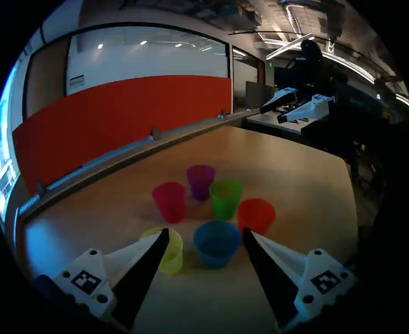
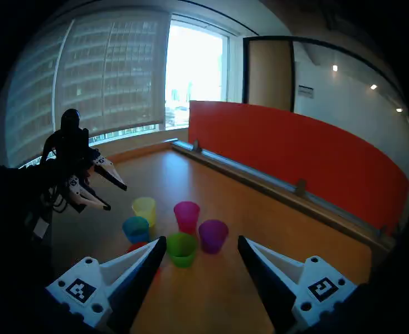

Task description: Pour water

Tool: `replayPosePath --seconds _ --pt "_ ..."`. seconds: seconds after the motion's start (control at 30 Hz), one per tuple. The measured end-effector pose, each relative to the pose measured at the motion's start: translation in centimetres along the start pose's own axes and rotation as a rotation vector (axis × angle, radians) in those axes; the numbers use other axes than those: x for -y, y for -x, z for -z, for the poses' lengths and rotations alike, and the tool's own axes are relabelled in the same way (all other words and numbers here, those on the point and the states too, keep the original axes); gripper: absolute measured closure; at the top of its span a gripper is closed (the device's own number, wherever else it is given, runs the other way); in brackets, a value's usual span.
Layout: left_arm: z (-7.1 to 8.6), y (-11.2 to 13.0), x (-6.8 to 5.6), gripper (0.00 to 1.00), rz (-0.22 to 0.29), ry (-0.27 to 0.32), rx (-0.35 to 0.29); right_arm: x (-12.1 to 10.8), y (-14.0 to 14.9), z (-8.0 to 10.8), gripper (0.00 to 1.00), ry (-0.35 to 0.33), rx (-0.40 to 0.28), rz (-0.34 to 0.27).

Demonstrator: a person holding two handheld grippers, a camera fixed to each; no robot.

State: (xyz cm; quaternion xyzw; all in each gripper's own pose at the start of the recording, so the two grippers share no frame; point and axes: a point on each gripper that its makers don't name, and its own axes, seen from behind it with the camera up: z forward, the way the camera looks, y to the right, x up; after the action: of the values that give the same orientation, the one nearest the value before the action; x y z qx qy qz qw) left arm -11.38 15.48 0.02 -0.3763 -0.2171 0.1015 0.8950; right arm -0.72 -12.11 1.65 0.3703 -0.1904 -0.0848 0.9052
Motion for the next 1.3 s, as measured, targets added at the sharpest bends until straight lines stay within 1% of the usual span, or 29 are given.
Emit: replayPosePath --seconds 0.2,0.6,0.9,1.3 --pt "-1.0 1.5 -0.5 0.03 0.001 0.022 0.026 0.0 1.2 -1.5 0.01 -0.012 0.022 0.0" --pt "-2.7 4.1 -1.0 0.02 0.008 0.051 0.071 0.1 2.7 -4.0 0.01 -0.028 0.051 0.008" --pt "-3.7 5.2 -1.7 0.02 -0.002 0.069 0.092 0.0 3.1 -5.1 0.01 -0.036 0.062 0.008" --pt "-5.3 5.7 -1.7 0.03 0.003 0.078 0.098 0.0 3.6 -6.0 0.01 -0.045 0.072 0.018"
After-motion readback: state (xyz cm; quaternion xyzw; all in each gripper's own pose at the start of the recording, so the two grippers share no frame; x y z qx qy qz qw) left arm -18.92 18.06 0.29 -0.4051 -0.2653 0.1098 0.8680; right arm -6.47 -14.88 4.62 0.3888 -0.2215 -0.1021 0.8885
